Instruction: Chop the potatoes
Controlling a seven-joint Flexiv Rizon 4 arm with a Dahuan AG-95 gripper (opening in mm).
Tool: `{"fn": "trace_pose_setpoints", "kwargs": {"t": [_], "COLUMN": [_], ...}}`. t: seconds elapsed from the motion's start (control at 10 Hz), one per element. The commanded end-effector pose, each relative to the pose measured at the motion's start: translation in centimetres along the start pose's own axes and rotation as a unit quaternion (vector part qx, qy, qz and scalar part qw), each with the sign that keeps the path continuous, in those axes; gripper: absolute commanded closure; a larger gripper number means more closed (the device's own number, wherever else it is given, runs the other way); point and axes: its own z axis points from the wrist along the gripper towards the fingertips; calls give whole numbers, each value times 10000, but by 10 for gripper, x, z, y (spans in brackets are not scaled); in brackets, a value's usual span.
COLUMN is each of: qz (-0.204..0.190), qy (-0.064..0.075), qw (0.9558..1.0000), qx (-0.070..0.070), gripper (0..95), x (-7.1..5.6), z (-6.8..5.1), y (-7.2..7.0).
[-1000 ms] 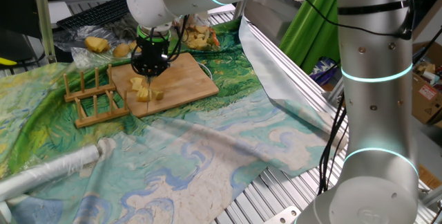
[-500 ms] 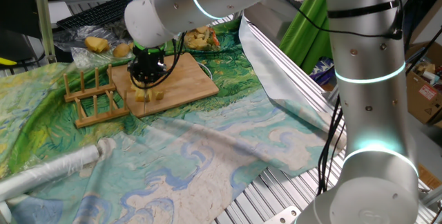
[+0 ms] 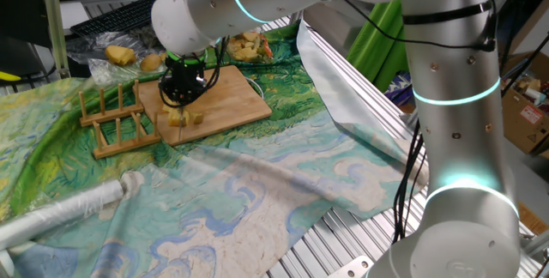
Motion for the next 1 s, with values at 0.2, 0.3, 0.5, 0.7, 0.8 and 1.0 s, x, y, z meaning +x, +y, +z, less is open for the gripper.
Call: {"fn": "trace_pose_setpoints", "kwargs": {"t": [0.2,0.3,0.5,0.7,0.8,1.0], "qz": [-61,-74,-77,-24,0,73], "qy": [-36,-35,-30,-16,-5,-304], "qw": [9999,9999,9999,10000,10000,9993], "qx": [87,99,112,79,11,-199], "gripper": [950,950,950,950,950,950], "x": [2,2,3,4,4,7], "z": [-9,-13,-19,-18,-13,30], "y": [-3,-5,-7,-6,-5,-1]}}
